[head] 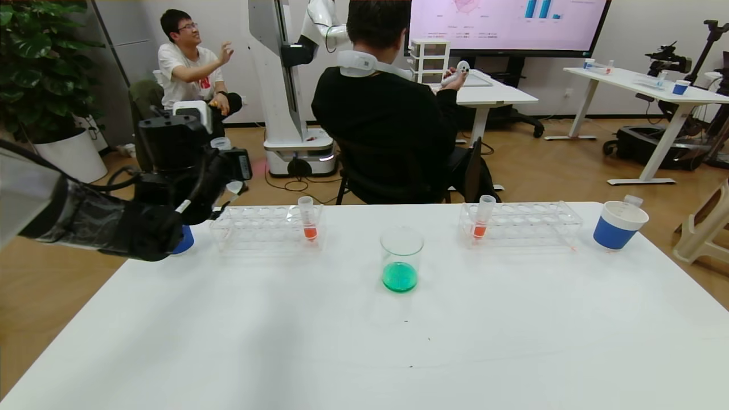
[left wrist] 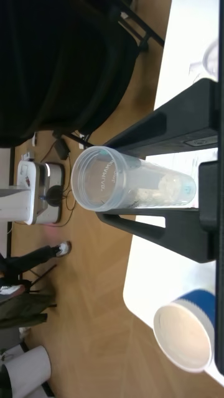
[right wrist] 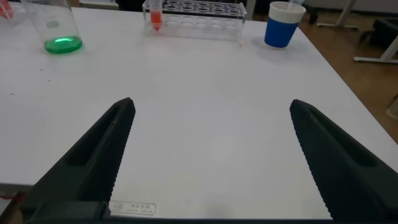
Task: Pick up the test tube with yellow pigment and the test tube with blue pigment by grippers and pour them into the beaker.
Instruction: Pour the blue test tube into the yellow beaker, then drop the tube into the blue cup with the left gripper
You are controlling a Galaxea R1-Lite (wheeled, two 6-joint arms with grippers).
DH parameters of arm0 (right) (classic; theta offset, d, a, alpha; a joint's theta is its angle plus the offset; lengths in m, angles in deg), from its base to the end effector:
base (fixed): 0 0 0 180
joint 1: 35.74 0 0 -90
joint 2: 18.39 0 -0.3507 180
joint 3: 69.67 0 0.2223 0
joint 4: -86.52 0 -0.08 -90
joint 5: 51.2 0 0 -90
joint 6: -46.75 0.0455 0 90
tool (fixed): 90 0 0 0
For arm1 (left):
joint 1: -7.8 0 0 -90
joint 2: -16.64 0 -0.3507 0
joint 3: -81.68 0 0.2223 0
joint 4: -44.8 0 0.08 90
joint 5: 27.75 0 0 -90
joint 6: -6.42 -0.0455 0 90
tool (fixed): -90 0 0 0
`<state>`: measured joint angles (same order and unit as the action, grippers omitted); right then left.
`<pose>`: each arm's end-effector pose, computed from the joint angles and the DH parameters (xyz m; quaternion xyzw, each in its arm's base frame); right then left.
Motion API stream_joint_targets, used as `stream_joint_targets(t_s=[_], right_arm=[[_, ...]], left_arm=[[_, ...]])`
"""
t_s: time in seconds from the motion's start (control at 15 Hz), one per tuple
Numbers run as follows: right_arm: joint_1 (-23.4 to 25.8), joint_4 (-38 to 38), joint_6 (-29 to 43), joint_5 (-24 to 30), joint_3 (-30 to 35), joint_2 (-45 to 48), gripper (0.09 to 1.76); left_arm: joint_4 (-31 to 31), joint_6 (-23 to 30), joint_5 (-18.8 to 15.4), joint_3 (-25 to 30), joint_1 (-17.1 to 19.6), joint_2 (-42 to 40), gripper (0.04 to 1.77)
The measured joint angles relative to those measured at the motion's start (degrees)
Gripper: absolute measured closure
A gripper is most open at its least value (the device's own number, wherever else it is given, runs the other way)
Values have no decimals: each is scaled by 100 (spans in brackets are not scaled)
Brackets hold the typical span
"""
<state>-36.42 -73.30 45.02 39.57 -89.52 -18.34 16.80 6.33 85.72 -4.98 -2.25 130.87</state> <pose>-0.0162 0.0004 0.0747 -0.0151 0.0023 0.0127 0.9998 0.4588 -0.0629 0.2178 -0.0003 -0.0035 0.1168 0.9931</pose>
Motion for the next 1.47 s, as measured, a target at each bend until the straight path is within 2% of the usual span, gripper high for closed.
stream_joint_targets(t_s=[0.33,0.53,0.73,1.0,1.27,1.47], right_arm=[[0,2,0,0,0,0,11],[0,2,0,-2,0,0,11],[0,2,0,-2,0,0,11],[0,2,2,0,0,0,11],[0,2,0,-2,0,0,11],[0,2,0,-2,0,0,11]], left_arm=[[-184,50,-601,524,1190,-216,131],[-433,54,-866,535,1636,-122,131],[-512,56,-850,480,1782,93,131],[-936,34,-797,221,1904,631,131],[-957,50,-802,-160,2135,1124,131],[-978,69,-827,-187,2235,1358,131]])
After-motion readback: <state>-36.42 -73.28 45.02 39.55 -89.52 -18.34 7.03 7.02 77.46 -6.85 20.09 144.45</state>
